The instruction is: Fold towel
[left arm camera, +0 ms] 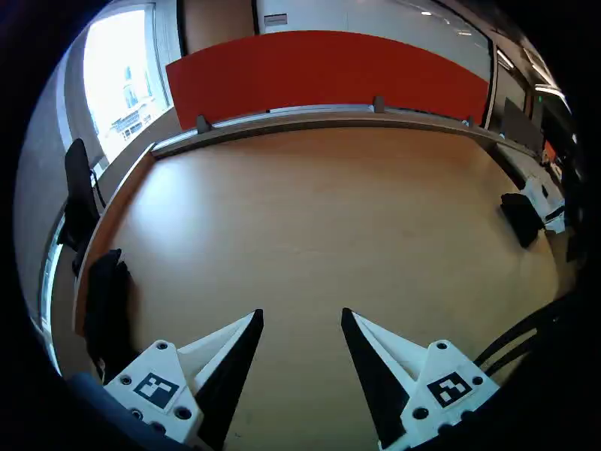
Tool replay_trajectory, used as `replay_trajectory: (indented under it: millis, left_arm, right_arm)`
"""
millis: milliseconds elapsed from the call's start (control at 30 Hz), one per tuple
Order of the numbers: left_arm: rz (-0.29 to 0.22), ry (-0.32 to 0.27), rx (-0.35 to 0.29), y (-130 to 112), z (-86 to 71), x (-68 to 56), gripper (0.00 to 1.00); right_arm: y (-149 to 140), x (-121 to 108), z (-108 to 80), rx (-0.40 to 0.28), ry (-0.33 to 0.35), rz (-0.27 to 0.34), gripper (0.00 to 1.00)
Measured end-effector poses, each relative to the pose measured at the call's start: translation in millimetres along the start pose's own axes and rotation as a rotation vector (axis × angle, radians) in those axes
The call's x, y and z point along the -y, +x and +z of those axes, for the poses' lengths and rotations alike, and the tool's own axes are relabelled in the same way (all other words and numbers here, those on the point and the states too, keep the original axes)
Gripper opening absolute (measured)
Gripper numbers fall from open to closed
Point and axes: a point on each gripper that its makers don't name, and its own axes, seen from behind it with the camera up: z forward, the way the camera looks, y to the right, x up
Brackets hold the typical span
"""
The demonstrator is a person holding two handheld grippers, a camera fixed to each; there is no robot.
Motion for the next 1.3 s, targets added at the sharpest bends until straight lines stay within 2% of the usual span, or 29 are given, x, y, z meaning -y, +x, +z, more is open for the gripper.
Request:
replay_trajectory:
  millis: [267,500,900,1300]
  left_arm:
    - [-0.003,-0.008,-0.003,0.9,1.3,-1.9,0.76]
    - [0.003,-0.009,-0.004,1.0,1.5,-2.7,0.76]
    - [-0.01,0.012,0.001,-2.6,-2.6,5.4,0.76]
    - [-0.035,0.052,0.016,-11.9,-9.4,18.2,0.76]
  right_arm:
    - [6.9,-6.9,-9.4,-0.022,-0.021,-0.003,0.7]
    - [18.7,-2.6,-8.6,-0.047,-0.011,0.005,0.7]
    - [54.4,5.3,3.4,-0.08,0.012,-0.023,0.7]
    - [96.0,10.4,25.2,-0.107,0.043,-0.02,0.7]
